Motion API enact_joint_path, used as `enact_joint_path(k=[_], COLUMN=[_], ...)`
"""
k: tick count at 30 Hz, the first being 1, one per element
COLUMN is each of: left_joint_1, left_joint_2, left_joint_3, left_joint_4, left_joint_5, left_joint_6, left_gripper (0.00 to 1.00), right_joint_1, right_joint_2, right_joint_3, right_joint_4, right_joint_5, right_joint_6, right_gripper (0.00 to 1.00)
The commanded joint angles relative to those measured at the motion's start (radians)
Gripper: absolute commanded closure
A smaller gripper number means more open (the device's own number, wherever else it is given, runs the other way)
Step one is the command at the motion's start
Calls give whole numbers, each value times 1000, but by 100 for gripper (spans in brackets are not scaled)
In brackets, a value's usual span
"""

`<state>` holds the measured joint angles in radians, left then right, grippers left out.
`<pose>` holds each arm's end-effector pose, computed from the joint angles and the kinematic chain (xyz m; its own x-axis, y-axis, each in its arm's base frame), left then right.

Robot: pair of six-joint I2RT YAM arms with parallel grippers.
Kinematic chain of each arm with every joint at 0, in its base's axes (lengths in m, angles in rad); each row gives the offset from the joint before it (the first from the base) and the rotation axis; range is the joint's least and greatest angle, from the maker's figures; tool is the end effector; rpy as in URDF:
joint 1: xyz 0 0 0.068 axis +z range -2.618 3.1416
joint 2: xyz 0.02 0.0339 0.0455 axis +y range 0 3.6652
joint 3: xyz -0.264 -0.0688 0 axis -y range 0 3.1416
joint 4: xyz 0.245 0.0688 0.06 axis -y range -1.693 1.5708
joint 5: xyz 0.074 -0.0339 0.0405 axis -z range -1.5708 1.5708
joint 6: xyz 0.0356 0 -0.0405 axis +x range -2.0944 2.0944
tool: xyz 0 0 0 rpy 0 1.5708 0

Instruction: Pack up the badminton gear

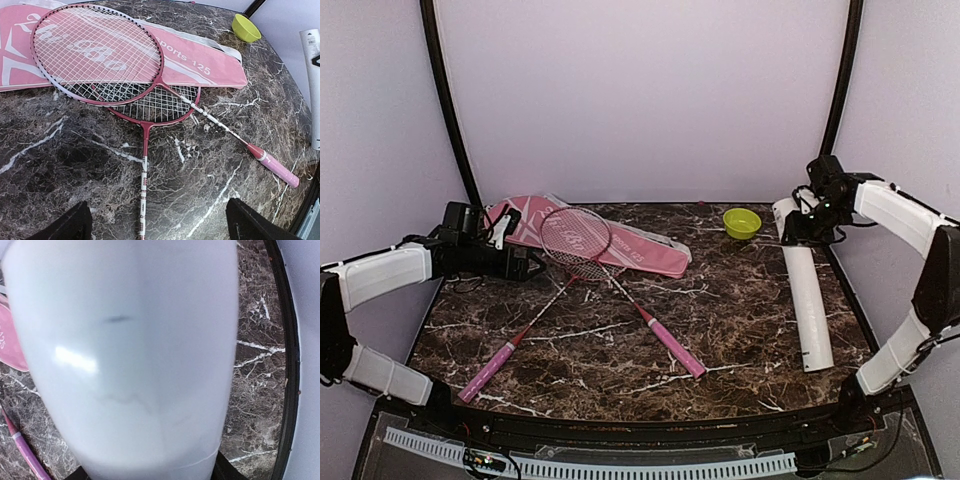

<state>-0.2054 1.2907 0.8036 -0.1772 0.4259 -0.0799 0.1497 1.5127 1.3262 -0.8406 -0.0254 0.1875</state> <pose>0.2666 -0.0706 0.2399 -0.6419 0.0595 -0.7645 0.4544 0.8326 -0.3167 0.3096 0.0476 0.2968 -0.8616 0.0585 -0.5042 -0.0015 0.9930 0.1178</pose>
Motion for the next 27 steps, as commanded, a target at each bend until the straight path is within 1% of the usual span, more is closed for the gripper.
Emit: enact_joint_path(k=[1,6,10,12,14,15,18,20,22,24,27], left_joint_1=[4,4,3,4,4,4,4,4,4,4,3], left_joint_2=[11,19,20,17,14,12,5,0,-4,-4,0], left_joint_3=[37,39,41,40,40,40,39,35,33,29,30], left_joint_4=[-16,-18,-22,-23,-22,-23,-25,-23,-22,-21,-26], left_joint_5=[44,48,43,41,37,33,11,5,4,2,-11], left_joint_6=[1,0,3,2,1,0,-1,-3,-5,-10,-16], left_gripper=[5,5,5,5,5,5,4,4,4,4,4], right_joint_1=[-21,-32,-34,-35,-38,-39,-40,-41,-41,-35,21], right_joint_2=[86,210,254,254,254,254,239,218,194,136,37], right_joint_3=[-22,-37,-60,-79,-92,-95,-97,-95,-81,-84,-111], right_joint_4=[113,214,275,301,315,316,313,312,296,297,313], right_joint_5=[-36,-24,-5,0,-4,-2,3,8,16,-1,-37], right_joint_6=[-8,-11,-13,-15,-18,-20,-27,-29,-23,-5,32], right_gripper=[45,42,41,37,27,25,18,15,14,14,16])
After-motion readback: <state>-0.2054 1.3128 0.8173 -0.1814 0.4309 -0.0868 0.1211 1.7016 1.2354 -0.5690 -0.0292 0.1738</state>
